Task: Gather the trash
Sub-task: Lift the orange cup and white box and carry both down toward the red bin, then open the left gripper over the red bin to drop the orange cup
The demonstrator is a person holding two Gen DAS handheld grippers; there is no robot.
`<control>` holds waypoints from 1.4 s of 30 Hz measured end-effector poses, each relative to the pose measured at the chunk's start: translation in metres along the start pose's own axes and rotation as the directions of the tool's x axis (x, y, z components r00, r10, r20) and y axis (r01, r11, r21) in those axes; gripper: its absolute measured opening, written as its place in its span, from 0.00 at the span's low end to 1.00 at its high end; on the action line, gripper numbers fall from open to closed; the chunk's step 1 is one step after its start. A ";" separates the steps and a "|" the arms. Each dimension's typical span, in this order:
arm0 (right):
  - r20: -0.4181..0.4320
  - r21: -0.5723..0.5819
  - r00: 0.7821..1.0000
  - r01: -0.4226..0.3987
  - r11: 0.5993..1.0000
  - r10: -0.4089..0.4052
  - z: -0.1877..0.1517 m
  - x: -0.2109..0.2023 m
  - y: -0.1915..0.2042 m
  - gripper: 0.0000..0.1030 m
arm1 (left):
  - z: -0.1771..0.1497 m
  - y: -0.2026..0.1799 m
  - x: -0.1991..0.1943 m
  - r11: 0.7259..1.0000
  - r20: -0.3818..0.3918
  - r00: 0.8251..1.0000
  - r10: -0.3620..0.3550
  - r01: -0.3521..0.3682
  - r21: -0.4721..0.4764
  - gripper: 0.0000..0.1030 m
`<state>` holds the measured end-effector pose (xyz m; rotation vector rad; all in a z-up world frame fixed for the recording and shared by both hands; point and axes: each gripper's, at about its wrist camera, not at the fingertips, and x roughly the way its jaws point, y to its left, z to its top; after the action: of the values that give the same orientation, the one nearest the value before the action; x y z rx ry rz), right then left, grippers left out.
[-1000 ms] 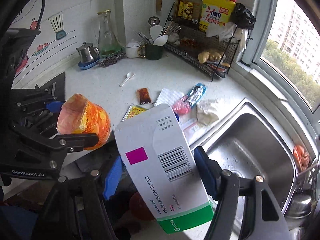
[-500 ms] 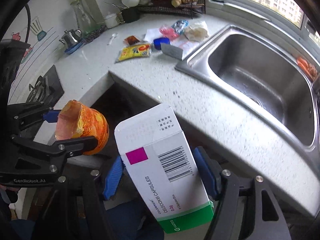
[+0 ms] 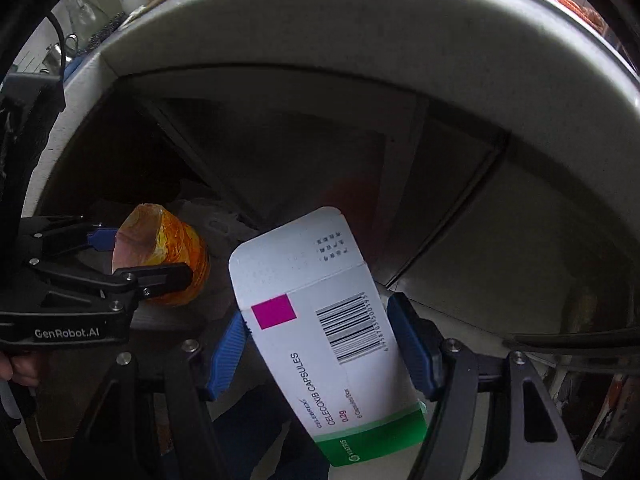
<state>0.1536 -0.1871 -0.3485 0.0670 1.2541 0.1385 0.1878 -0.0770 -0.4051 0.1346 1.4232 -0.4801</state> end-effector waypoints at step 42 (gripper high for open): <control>-0.116 -0.129 0.993 -0.040 0.991 0.025 -0.012 0.101 0.021 0.80 | -0.025 0.082 0.027 0.984 0.055 0.994 0.094 -0.085 -0.154 1.00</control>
<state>0.1712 -0.1524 -0.4445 -0.0343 1.3551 0.2561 0.1993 -0.0005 -0.4505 0.0605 1.3815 -0.2987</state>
